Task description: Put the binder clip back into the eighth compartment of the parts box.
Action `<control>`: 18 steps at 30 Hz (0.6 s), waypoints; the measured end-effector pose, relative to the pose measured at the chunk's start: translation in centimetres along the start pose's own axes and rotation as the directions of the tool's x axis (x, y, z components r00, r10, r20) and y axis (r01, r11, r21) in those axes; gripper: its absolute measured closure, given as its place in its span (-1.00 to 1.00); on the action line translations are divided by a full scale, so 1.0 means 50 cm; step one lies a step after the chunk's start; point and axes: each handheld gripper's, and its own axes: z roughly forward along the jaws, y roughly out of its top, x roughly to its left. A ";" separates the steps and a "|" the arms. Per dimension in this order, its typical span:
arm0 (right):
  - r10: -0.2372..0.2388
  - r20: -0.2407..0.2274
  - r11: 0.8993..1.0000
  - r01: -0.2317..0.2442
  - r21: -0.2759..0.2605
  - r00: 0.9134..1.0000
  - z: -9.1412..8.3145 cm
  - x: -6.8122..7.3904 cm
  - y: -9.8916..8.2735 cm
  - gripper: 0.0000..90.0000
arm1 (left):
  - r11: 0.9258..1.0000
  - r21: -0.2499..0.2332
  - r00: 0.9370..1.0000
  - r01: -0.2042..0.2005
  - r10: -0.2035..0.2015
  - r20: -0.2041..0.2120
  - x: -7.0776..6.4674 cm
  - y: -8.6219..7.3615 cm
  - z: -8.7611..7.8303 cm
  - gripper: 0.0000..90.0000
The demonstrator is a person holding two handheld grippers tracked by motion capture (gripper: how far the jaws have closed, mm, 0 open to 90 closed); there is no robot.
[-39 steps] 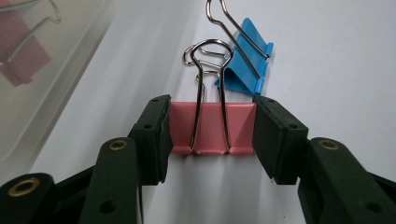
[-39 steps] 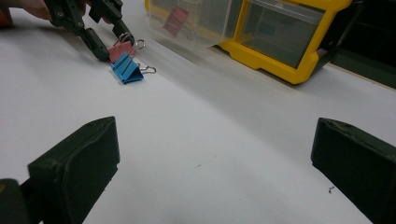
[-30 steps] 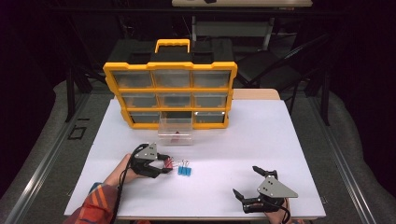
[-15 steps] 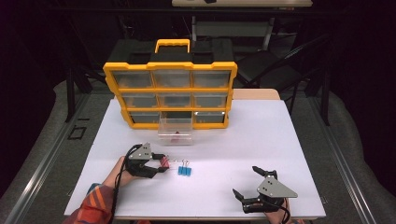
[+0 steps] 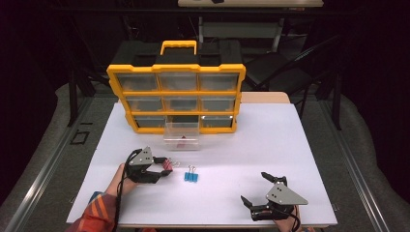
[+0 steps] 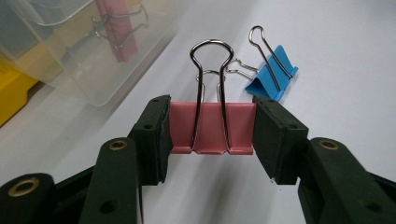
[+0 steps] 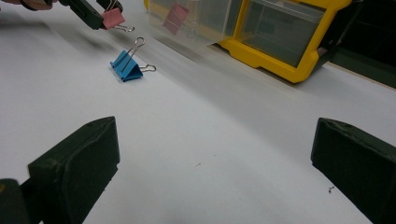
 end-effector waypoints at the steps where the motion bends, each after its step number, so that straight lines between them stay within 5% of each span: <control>1: 0.000 0.001 1.000 0.000 -0.001 1.000 0.000 0.000 0.000 -0.99 | 1.000 0.001 1.000 0.003 -0.003 0.000 0.000 -0.001 -0.001 0.11; 18: -0.002 -0.001 1.000 0.002 0.013 1.000 0.003 -0.001 -0.001 -0.99 | 0.999 -0.010 0.997 0.048 -0.048 -0.057 0.015 -0.011 -0.023 0.11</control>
